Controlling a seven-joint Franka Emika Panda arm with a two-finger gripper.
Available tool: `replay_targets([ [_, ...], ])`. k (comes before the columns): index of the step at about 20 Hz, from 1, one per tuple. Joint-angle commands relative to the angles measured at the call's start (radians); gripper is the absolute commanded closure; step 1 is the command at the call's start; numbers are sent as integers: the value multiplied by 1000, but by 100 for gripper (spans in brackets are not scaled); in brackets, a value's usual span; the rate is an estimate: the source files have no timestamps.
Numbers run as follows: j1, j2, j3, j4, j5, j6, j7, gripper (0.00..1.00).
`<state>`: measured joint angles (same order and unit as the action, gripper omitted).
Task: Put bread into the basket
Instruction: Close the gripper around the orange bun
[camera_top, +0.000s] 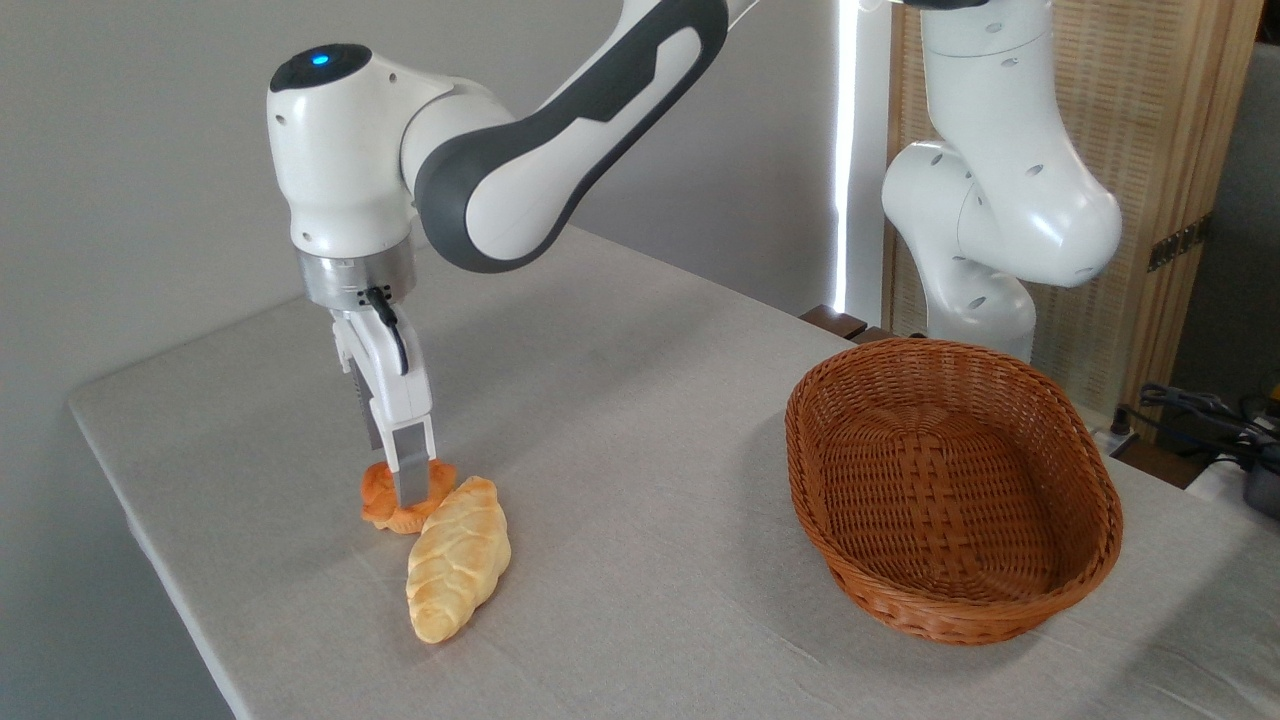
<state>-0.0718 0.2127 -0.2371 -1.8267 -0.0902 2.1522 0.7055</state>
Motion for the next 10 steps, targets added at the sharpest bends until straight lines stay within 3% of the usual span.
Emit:
replay_targets([
  [1, 1, 10, -8, 6, 1, 20, -15, 27],
  [3, 3, 10, -10, 6, 0, 20, -12, 65],
  [5, 1, 11, -10, 6, 10, 18, -11, 86],
  [7, 3, 13, -10, 4, 24, 18, -12, 92],
  [10, 3, 13, -10, 6, 24, 18, -12, 91],
])
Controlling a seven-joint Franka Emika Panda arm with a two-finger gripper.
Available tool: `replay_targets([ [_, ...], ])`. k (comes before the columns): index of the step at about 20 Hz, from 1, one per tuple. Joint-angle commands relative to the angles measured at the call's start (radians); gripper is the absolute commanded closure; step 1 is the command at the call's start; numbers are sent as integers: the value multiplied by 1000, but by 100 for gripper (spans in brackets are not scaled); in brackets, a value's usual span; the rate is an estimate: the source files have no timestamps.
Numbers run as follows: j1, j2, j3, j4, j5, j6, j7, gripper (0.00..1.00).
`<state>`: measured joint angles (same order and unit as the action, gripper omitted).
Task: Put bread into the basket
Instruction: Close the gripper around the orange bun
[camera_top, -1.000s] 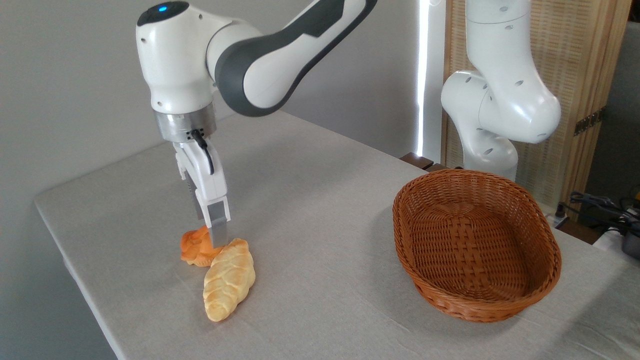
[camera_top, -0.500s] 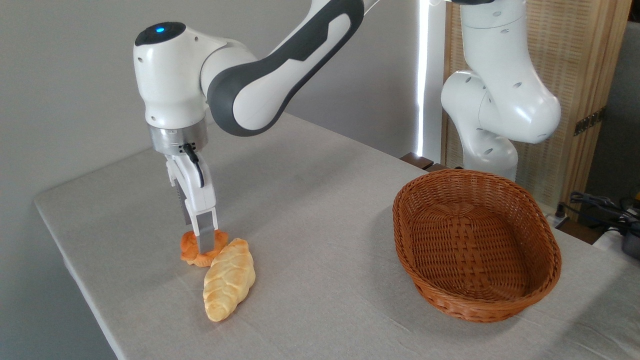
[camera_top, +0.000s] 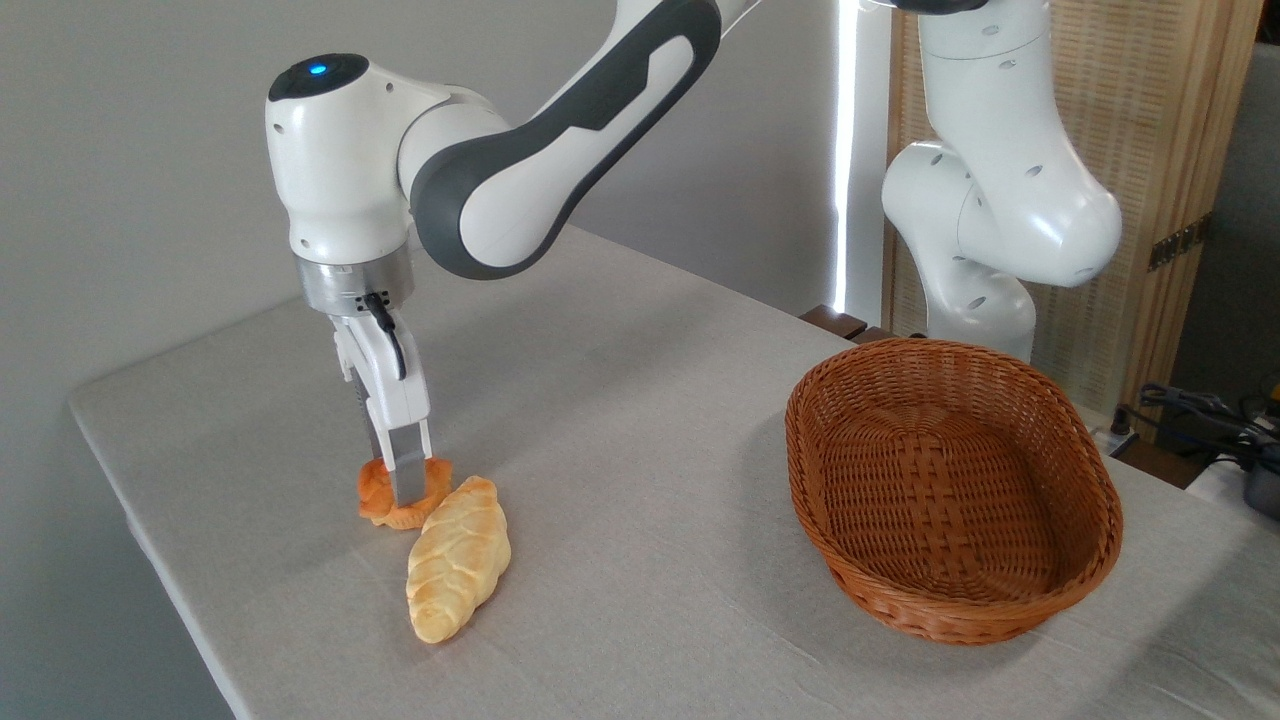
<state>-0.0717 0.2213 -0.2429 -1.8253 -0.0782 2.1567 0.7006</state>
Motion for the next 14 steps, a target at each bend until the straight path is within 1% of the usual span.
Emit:
replay_targets([
  [1, 1, 4, -4, 5, 12, 14, -7, 91],
  [14, 1, -2, -4, 8, 12, 2, -18, 92],
])
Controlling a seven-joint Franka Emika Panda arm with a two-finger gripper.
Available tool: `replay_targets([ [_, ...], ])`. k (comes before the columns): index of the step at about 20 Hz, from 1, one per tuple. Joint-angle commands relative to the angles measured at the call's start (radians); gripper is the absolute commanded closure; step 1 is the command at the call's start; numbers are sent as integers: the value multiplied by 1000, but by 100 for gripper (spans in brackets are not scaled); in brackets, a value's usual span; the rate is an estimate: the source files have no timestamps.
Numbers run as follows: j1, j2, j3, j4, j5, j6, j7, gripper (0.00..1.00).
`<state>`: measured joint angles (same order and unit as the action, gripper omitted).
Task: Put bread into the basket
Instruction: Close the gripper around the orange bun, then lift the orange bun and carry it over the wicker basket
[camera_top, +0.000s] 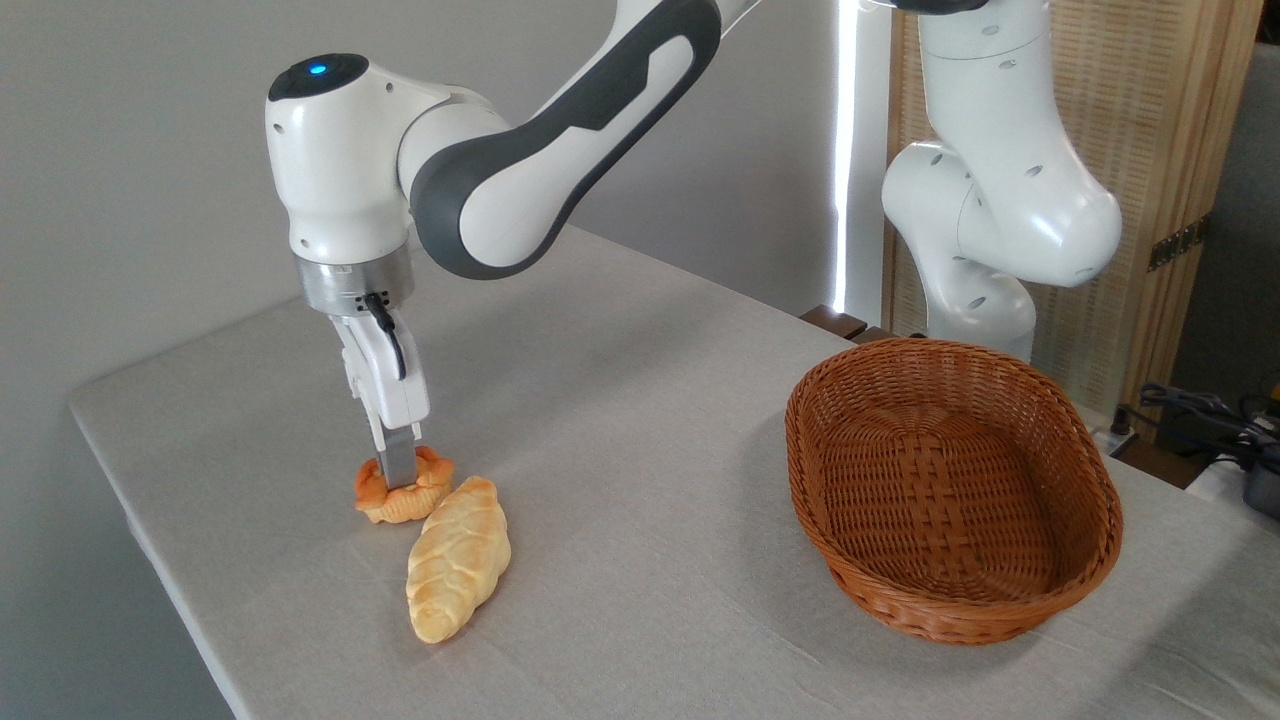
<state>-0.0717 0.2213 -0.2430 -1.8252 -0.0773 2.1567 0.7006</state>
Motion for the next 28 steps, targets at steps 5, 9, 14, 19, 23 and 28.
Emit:
replay_targets([
  [5, 10, -91, 19, 18, 1, -157, -53, 93],
  [9, 10, -190, 114, 20, -9, -303, -26, 93],
  [14, 10, -263, 178, 15, -1, -409, 91, 93],
  [19, 10, -449, 348, -81, 8, -607, 438, 92],
  [23, -6, -637, 528, -293, 111, -603, 744, 91],
  [28, -13, -631, 657, -394, 267, -520, 913, 80],
])
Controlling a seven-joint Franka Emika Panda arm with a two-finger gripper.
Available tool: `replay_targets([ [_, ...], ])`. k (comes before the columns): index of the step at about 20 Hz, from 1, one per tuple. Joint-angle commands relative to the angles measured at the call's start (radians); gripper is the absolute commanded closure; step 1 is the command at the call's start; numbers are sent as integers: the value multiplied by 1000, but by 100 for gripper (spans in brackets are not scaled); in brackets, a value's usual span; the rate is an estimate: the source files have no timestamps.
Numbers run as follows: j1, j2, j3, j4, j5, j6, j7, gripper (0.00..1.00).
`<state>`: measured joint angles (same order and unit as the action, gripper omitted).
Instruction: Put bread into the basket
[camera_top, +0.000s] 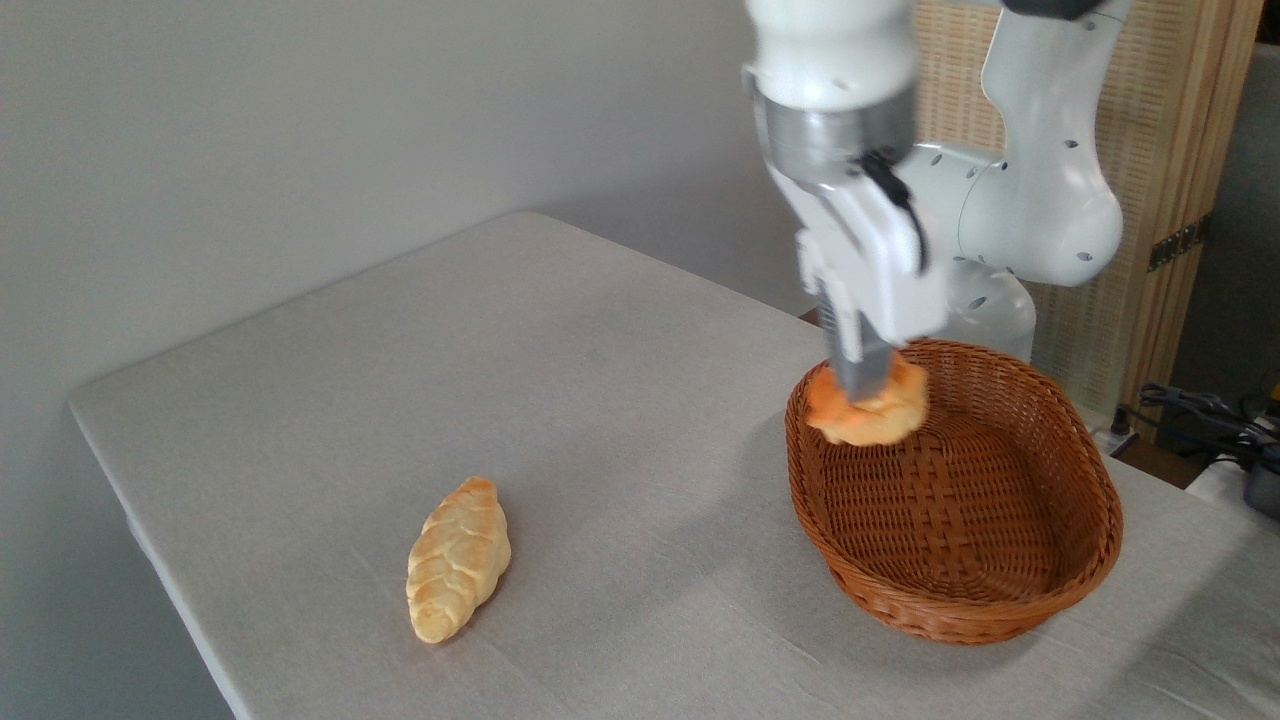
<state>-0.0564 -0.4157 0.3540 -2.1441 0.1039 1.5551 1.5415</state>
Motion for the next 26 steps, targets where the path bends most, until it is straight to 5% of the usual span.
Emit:
replay_targets([
  [1, -30, 8, 78, -100, 95, 106, 81, 74],
  [2, -36, 12, 91, -117, 95, 133, 83, 67],
  [4, -49, 34, 97, -137, 95, 184, 75, 31],
  [9, -49, 35, 98, -135, 97, 187, 74, 5],
  [15, -49, 29, 76, -36, 48, 126, 34, 0],
  [21, -43, 113, -99, 218, -196, 66, -415, 0],
  [26, -37, 297, -248, 455, -221, 66, -670, 0],
])
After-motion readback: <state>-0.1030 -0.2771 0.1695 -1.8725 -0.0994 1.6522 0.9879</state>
